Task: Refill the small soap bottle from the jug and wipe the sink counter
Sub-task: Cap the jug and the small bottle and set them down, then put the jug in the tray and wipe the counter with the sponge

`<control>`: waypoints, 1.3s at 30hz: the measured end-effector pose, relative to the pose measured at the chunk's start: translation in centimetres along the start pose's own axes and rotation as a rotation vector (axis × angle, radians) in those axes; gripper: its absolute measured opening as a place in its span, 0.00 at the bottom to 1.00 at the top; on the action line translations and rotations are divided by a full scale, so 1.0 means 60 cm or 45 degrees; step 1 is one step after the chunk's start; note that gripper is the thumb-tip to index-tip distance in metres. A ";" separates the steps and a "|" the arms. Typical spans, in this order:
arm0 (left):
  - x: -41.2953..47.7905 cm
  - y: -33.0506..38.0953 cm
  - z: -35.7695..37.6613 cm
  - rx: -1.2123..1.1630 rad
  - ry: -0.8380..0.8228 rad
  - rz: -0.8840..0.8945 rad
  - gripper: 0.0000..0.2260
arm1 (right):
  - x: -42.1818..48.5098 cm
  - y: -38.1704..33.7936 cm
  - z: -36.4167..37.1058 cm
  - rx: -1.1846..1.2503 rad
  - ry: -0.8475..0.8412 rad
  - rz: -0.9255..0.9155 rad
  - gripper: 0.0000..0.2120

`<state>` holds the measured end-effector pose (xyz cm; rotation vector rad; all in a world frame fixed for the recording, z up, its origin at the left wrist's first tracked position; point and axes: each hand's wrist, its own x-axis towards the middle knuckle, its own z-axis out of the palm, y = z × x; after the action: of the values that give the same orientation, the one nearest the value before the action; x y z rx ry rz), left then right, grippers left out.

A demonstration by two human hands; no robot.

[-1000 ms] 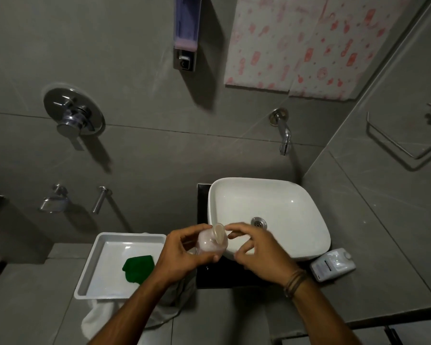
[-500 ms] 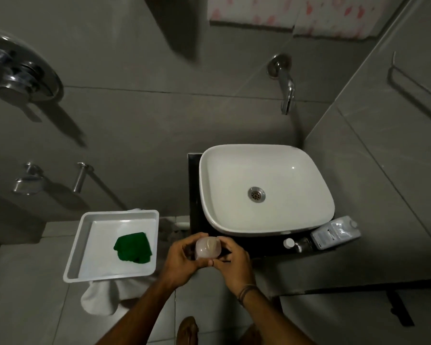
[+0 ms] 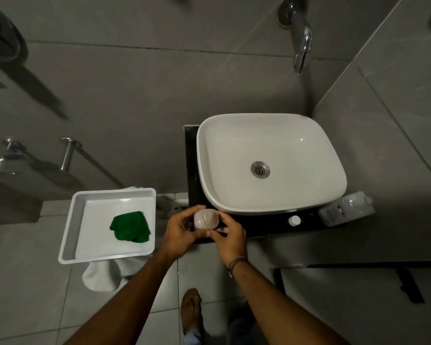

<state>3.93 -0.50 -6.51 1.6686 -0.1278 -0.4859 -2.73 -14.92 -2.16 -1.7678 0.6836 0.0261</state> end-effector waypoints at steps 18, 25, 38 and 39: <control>-0.045 0.024 0.005 0.138 0.098 0.017 0.49 | -0.009 0.024 -0.018 0.003 0.002 0.102 0.33; -0.174 0.021 0.110 0.429 0.207 0.113 0.18 | -0.044 0.093 -0.176 0.081 0.359 0.283 0.29; 0.027 0.110 0.478 1.326 -0.336 0.425 0.25 | 0.057 0.085 -0.462 0.399 1.134 0.231 0.44; 0.031 0.103 0.492 1.431 -0.342 0.435 0.25 | 0.065 0.085 -0.469 0.421 1.124 0.203 0.44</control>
<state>-4.53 -29.32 -3.33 2.5792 -1.0171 -0.3835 -10.98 -42.43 0.98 -1.3511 1.3654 -0.7538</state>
